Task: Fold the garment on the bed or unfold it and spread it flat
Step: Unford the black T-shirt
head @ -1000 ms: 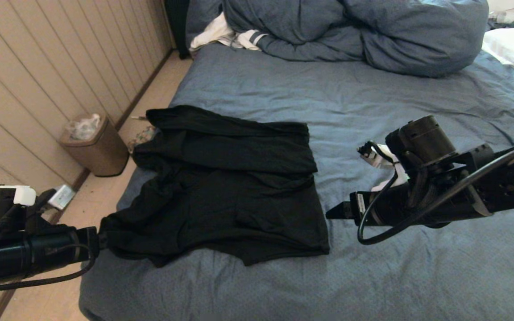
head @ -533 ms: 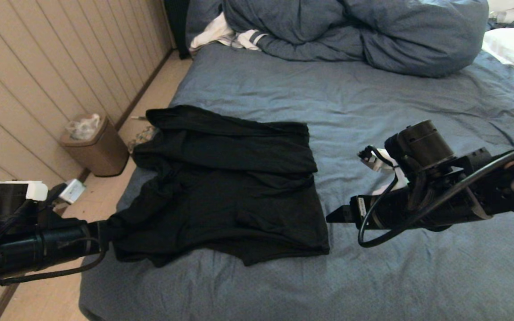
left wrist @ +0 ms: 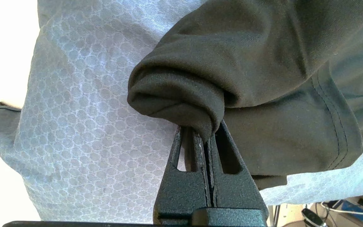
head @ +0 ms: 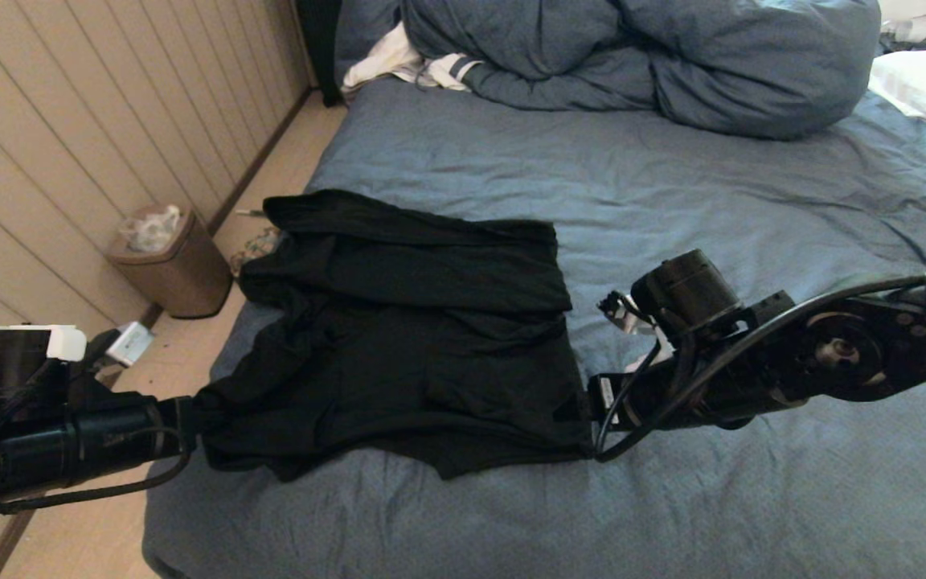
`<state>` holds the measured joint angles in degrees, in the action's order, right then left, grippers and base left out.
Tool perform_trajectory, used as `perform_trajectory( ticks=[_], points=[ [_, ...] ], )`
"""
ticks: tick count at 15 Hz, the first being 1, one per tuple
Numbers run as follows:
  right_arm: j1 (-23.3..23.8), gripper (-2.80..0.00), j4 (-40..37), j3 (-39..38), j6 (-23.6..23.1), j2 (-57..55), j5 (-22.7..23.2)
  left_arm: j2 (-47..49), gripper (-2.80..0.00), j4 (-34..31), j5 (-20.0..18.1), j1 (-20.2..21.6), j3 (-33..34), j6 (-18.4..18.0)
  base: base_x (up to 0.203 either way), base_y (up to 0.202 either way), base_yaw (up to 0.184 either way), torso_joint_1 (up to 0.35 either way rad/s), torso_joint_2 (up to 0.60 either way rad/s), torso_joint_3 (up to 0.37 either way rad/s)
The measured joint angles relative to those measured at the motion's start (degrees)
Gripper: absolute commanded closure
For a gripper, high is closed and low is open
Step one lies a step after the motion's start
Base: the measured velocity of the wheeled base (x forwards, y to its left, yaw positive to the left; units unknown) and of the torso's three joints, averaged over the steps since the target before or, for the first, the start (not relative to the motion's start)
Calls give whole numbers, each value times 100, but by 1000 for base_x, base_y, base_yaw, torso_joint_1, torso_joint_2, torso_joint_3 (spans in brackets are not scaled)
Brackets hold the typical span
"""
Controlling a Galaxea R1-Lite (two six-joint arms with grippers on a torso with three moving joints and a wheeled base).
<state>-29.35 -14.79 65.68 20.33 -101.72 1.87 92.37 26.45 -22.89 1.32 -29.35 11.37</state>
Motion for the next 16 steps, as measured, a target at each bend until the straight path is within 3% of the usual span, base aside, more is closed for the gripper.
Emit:
perform_trajectory(
  ticks=[7, 8, 16],
  points=[
    [-510, -280, 187, 212, 288, -583, 9, 57, 0, 9, 44, -5, -84, 76, 0, 0, 0, 0, 0, 0],
    [-519, 0, 212, 215, 288, -639, 6, 73, 0, 9, 44, -2, -96, 74, 0, 0, 0, 0, 0, 0],
    [-527, 0, 333, 217, 379, -684, 116, 27, 0, 11, 58, -137, -112, 72, 0, 0, 0, 0, 0, 0]
  ],
)
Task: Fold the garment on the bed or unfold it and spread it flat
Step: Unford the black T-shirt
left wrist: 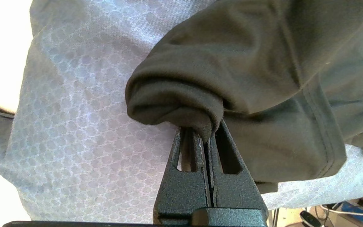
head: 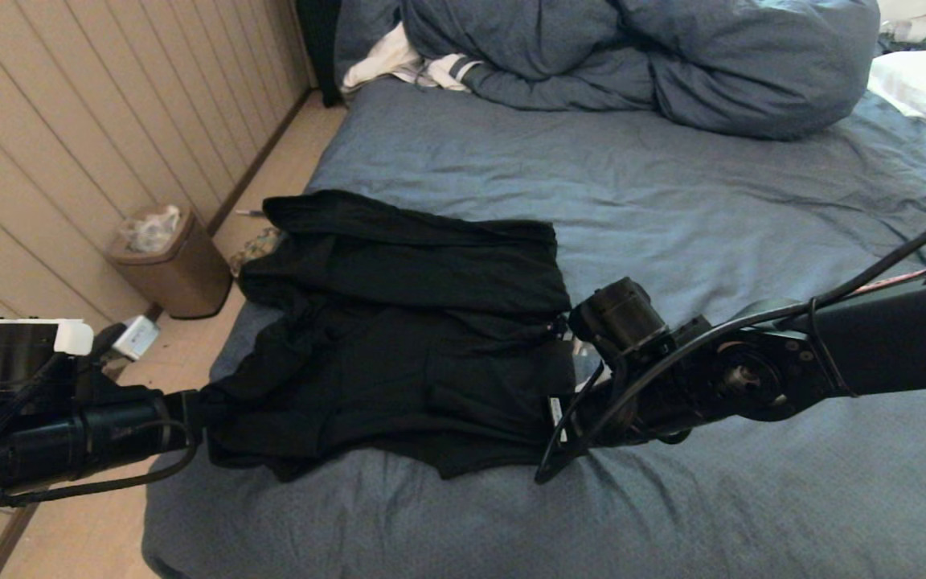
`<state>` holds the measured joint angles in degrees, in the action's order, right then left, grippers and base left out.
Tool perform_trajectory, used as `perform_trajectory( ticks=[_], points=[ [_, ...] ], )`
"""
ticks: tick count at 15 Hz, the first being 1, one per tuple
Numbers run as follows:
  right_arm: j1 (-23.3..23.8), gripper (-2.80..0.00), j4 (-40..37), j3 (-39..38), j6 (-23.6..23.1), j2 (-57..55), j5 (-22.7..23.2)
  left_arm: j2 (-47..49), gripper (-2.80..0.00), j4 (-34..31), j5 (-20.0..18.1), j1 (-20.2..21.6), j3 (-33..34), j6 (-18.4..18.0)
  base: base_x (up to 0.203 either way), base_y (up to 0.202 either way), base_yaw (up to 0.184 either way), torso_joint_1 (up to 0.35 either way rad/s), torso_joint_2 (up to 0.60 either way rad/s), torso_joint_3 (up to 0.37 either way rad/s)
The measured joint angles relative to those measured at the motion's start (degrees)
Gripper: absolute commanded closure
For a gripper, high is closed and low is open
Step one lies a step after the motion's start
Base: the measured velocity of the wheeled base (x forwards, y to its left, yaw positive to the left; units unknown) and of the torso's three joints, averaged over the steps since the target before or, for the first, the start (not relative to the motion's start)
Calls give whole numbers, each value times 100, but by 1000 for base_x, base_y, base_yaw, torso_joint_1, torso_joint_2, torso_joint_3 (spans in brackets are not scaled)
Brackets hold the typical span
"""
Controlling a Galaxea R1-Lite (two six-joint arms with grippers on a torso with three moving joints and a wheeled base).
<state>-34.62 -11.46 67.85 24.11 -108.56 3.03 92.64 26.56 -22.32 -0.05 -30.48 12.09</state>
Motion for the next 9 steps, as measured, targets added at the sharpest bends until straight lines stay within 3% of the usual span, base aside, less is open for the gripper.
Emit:
perform_trajectory(
  ticks=[9],
  points=[
    [49, 0, -11, -31, 20, 493, 13, -124, 0, -79, 186, -41, -42, -45, 0, 0, 0, 0, 0, 0]
  ],
)
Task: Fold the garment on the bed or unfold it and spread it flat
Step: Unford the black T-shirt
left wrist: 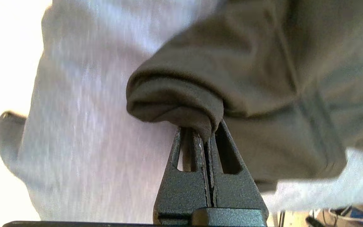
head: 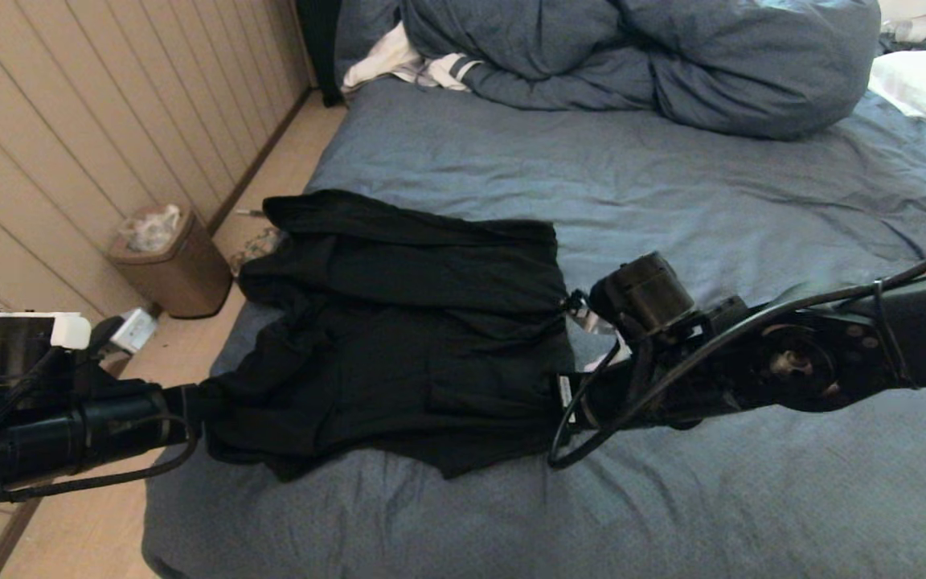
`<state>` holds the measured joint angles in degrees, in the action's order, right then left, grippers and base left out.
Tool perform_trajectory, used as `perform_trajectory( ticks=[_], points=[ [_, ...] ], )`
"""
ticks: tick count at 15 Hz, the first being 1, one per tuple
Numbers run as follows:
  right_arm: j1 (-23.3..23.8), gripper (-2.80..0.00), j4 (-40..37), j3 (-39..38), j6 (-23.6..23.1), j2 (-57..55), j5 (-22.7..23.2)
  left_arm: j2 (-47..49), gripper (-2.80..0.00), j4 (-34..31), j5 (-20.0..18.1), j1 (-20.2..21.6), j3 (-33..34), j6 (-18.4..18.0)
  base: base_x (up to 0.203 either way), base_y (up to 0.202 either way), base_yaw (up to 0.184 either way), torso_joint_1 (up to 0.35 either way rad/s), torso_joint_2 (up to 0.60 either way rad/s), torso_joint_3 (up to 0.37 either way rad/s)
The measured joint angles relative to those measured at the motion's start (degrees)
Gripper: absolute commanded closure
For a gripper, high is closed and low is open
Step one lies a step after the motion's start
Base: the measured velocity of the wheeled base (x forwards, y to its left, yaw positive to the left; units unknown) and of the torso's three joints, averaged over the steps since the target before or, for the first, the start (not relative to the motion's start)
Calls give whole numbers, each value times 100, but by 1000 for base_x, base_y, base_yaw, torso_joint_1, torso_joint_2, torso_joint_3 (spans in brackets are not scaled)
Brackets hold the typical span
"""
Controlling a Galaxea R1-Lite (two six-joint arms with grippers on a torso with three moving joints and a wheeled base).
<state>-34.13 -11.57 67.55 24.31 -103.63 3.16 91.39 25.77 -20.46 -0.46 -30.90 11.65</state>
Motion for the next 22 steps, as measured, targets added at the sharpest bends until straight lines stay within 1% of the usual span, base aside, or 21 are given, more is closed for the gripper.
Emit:
perform_trajectory(
  ticks=[2, 4, 7, 9, 11, 15, 19, 22],
  points=[
    [17, 0, -22, -320, -24, 316, -5, -216, 0, -35, 6, -34, 203, -27, 0, 0, 0, 0, 0, 0],
    [78, 0, -33, -683, -66, 667, -7, -535, 0, -344, 2, -77, 373, -111, 0, 0, 0, 0, 0, 0],
    [167, 0, -412, -1091, -119, 1183, 29, -1138, 0, -1138, -46, -107, 536, -536, 0, 0, 0, 0, 0, 0],
    [187, 0, -584, -1445, -152, 1489, 67, -1626, 0, -1672, -61, -186, 688, -705, 0, 0, 0, 0, 0, 0],
    [186, 0, -595, -1804, -166, 1727, 74, -2079, 0, -2000, -68, -373, 925, -733, 0, 0, 0, 0, 0, 0],
    [158, 0, -585, -2329, -168, 2078, 80, -2808, 0, -2501, -112, -902, 1399, -691, 0, 0, 0, 0, 0, 0],
    [119, 0, -566, -2783, -204, 2260, 78, -3355, 0, -3065, -123, -1237, 1680, -694, 0, 0, 0, 0, 0, 0],
    [136, 0, -546, -3066, -261, 2287, 83, -3618, 0, -3137, -136, -1323, 1946, -725, 0, 0, 0, 0, 0, 0]
  ],
)
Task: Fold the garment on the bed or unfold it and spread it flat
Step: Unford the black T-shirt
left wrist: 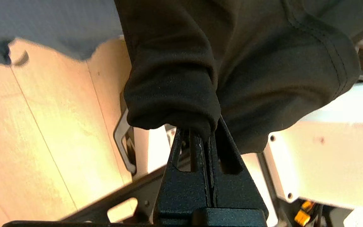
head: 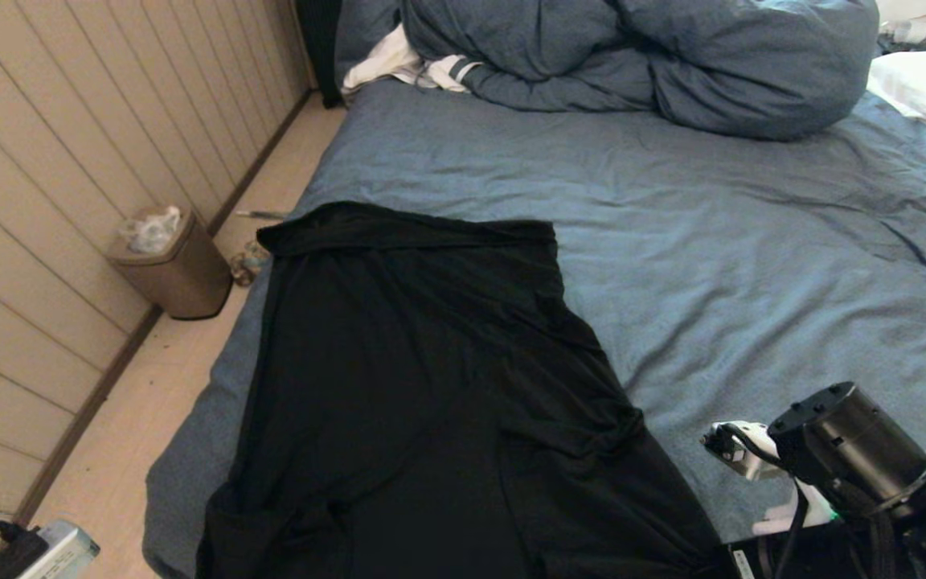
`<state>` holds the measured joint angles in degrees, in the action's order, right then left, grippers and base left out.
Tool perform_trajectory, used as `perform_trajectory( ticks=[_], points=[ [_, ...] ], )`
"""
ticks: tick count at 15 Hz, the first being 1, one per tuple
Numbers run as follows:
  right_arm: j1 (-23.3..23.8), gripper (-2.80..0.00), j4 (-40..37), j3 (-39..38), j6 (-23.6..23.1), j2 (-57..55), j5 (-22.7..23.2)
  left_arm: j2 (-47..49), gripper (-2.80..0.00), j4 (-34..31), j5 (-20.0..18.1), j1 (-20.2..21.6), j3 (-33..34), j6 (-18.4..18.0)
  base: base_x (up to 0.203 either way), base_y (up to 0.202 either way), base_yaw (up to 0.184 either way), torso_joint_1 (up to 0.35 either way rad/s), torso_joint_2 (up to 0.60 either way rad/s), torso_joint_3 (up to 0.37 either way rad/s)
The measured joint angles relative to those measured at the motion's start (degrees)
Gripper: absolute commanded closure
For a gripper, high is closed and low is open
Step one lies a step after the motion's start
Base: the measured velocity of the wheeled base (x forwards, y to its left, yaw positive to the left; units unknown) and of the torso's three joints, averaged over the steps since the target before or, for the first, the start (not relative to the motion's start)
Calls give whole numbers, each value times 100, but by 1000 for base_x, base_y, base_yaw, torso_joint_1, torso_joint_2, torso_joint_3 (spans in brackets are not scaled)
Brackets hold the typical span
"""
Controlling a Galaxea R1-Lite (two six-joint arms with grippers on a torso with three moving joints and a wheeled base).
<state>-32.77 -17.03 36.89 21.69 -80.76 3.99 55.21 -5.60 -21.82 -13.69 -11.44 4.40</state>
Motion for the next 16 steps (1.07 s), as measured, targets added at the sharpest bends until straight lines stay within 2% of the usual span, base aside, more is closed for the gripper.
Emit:
perform_trajectory(
  ticks=[9, 10, 11, 16],
  points=[
    [24, 0, 9, -100, -25, -216, 41, -146, 0, 55, 7, -30, 375, -7, 0, 0, 0, 0, 0, 0],
    [24, -280, 11, -100, -28, -221, 41, -157, 0, 55, 20, -30, 388, -21, 0, 0, 0, 0, 0, 0],
    [22, -280, 6, -100, -28, -222, 35, -172, -280, 54, 38, -28, 392, -24, 0, 0, 0, 0, 0, 0],
    [-5, -280, 2, -15, -25, -145, 34, -509, -280, 2, 12, -28, 257, -5, 0, 0, 0, 0, 0, 0]
  ],
)
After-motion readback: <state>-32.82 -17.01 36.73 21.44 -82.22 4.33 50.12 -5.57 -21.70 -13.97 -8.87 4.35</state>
